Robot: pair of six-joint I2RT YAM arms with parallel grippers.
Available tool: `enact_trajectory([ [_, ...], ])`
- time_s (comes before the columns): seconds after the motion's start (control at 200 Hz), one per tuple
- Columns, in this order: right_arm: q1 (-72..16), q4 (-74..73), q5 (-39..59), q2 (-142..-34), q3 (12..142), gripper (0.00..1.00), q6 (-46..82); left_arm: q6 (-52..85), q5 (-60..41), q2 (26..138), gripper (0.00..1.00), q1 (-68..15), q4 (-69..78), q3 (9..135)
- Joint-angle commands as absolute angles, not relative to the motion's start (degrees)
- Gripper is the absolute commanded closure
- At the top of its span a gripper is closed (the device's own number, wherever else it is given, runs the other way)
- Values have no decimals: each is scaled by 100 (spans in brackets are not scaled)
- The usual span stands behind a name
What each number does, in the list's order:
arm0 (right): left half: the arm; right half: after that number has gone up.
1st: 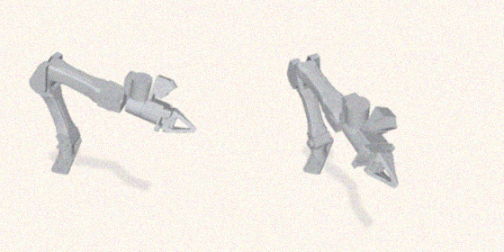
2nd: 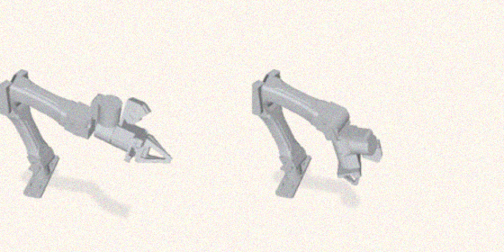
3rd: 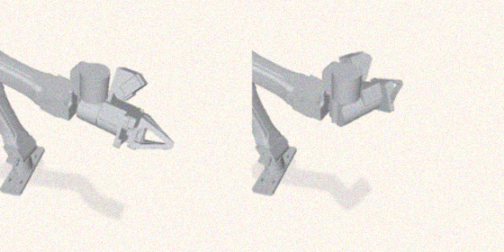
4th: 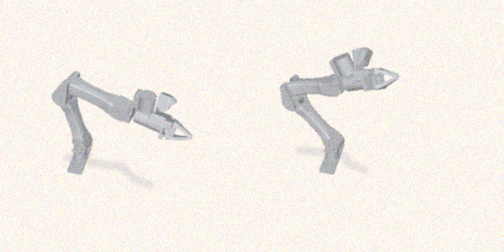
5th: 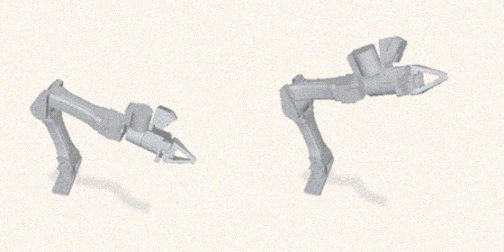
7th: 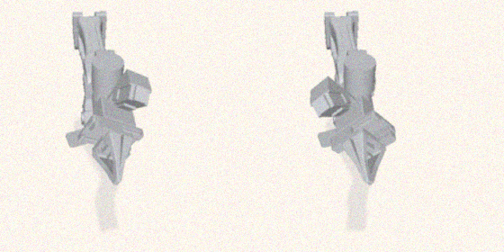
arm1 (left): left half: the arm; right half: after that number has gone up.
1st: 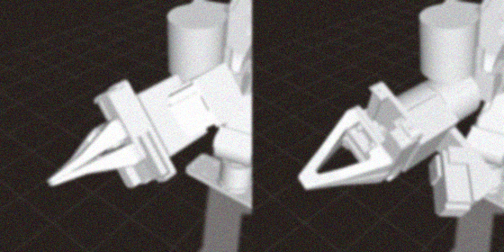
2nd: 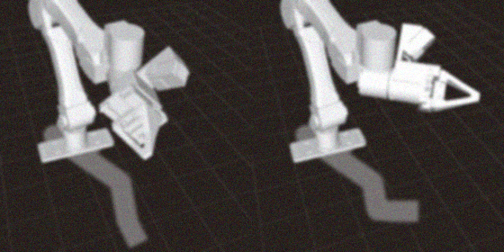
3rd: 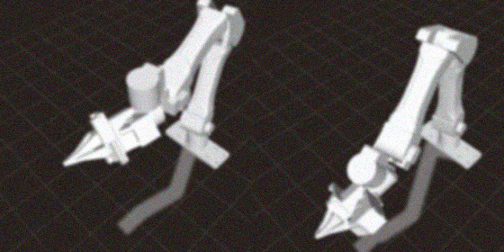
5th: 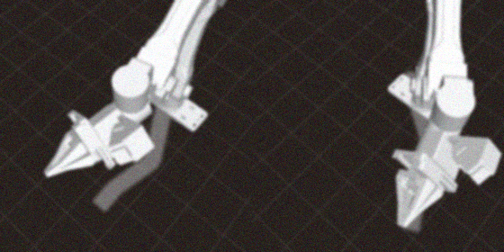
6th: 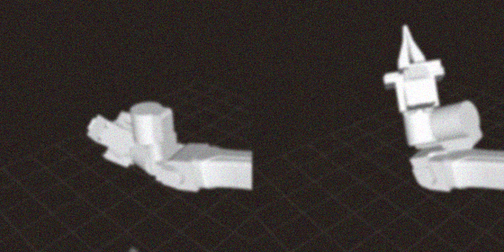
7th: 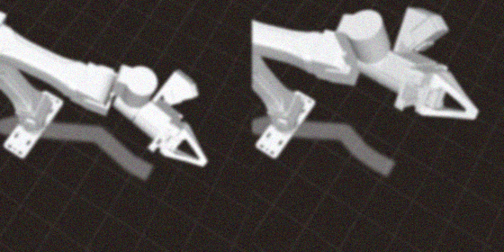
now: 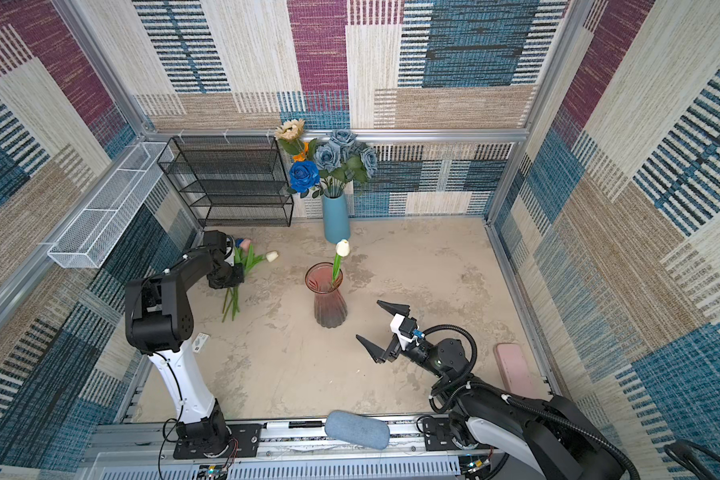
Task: Arrange the flowers into the vase
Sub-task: 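Grasp a pink tulip stem in the bunch with the left gripper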
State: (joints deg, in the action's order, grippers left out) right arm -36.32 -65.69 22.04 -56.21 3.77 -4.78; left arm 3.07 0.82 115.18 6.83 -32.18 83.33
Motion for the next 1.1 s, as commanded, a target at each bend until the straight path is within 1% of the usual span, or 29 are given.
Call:
enact_trajectory([
  [0.0,-3639,-6635,2188,-5638,404,0,-461,424,-162,11207,97,671,-3297,8188],
  [0.055,-3639,-6644,2206,-5601,387,0,-448,495,-238,10989,100,676,-3295,8055],
  [0.165,-3638,-6683,2162,-5620,369,0,-448,660,-353,10470,100,668,-3251,7709],
  [0.341,-3634,-6699,2223,-5625,378,0,-414,934,-719,9472,99,582,-2753,6920],
  [0.411,-3638,-6741,2213,-5682,377,0,-413,1079,-1002,9049,95,545,-2351,6477],
  [0.516,-3635,-6709,2212,-5748,421,0,-397,1220,-1584,8590,98,513,-1947,6030],
  [0.591,-3633,-6734,2231,-5722,400,0,-387,1279,-1686,8109,100,309,-1460,5625],
  [0.681,-3637,-6859,2157,-5803,380,0,-385,1202,-1757,7320,100,-7,-682,5081],
  [0.761,-3638,-6812,2190,-5879,437,0,-395,1194,-2258,6725,100,-154,293,4558],
  [0.866,-3639,-6845,2292,-5856,425,0,-362,1067,-2958,6256,100,-301,1192,4205],
  [0.926,-3638,-6899,2261,-5866,404,0,-350,984,-2621,6106,100,-465,1253,4127],
  [1.032,-3636,-6792,2248,-5891,456,0,-386,919,-2205,6179,100,-483,851,4206],
  [1.092,-3639,-6775,2276,-5843,449,0,-387,1011,-1658,6357,99,-483,519,4263],
])
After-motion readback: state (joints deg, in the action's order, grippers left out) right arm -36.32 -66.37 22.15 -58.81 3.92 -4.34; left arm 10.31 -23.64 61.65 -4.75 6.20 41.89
